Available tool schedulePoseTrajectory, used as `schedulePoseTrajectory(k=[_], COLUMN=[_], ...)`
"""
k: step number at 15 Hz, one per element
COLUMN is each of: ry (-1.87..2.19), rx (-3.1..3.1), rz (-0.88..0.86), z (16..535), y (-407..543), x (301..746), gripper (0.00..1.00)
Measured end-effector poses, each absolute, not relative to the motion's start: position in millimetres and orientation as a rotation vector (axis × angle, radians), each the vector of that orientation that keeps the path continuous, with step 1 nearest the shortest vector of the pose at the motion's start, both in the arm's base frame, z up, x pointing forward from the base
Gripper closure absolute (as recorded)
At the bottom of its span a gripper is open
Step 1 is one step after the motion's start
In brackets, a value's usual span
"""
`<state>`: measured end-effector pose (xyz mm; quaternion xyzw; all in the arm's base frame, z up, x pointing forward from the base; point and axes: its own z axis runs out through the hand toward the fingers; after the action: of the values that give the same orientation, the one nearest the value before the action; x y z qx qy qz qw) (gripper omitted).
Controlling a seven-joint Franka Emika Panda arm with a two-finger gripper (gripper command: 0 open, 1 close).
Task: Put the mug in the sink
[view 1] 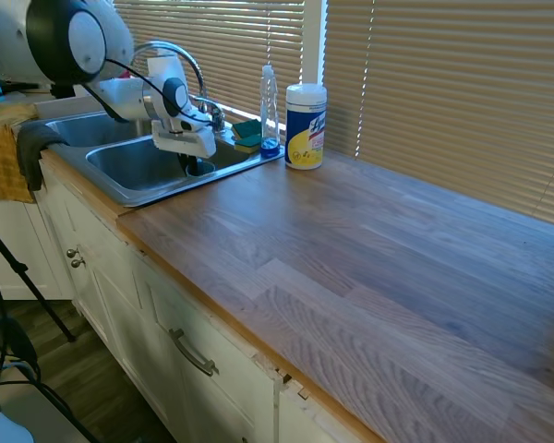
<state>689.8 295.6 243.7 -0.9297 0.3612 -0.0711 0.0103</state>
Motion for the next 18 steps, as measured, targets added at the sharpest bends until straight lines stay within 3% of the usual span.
schedulePoseTrajectory(k=[5, 6, 18], ry=[1.157, 1.159, 1.165], rx=[-2.917, -2.919, -2.919], rz=[-0.14, -0.133, -0.141], z=[193.1, 188.0, 188.1], y=[303.5, 304.3, 317.0], x=[686.2, 685.8, 686.5], gripper=[1.0, 0.0, 0.0])
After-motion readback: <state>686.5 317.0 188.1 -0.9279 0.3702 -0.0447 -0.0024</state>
